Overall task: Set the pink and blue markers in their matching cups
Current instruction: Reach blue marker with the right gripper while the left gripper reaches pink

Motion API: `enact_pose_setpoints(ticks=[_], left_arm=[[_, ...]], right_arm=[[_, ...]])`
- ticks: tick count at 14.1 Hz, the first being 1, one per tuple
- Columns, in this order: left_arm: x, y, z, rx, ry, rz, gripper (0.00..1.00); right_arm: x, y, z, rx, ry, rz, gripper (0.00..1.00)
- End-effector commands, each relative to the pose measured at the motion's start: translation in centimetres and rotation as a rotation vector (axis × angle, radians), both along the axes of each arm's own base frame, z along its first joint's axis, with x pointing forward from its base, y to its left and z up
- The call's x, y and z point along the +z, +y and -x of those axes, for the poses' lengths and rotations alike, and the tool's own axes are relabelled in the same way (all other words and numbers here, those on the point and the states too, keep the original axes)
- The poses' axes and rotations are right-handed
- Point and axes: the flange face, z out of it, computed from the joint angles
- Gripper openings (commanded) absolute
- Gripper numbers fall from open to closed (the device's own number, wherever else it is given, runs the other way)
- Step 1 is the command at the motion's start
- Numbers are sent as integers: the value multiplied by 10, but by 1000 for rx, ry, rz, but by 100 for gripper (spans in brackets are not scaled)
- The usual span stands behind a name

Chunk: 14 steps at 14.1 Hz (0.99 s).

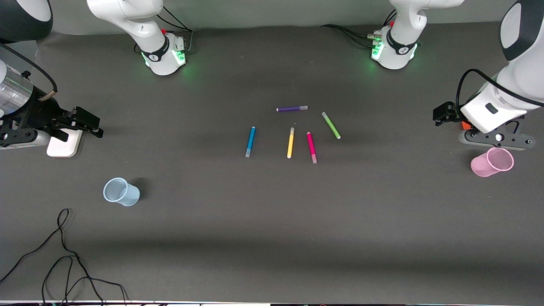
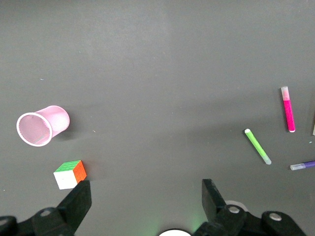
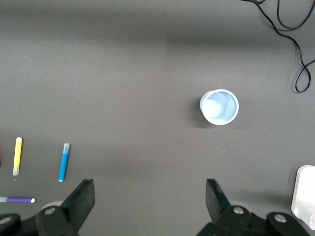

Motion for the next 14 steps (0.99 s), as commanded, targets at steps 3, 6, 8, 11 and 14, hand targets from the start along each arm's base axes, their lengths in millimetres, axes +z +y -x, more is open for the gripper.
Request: enact_pose_setpoints(ticks=[3, 6, 8, 11, 14], left_arm=[[1, 1, 1, -4, 6, 10, 100], [2, 1, 1, -3, 3, 13, 99], [1, -3, 1, 17, 5, 35, 99], [1, -18, 1, 38, -4, 46, 99], [-10, -54, -1, 21, -8, 65, 99]], right_arm=[[2, -5, -3, 12, 8, 27, 100], [0, -3, -2, 13, 11, 27, 100], [0, -2, -2, 10, 13, 27, 100], [-13, 13, -9, 1, 34, 23, 100], [-26, 45, -11, -12, 60, 24, 100]])
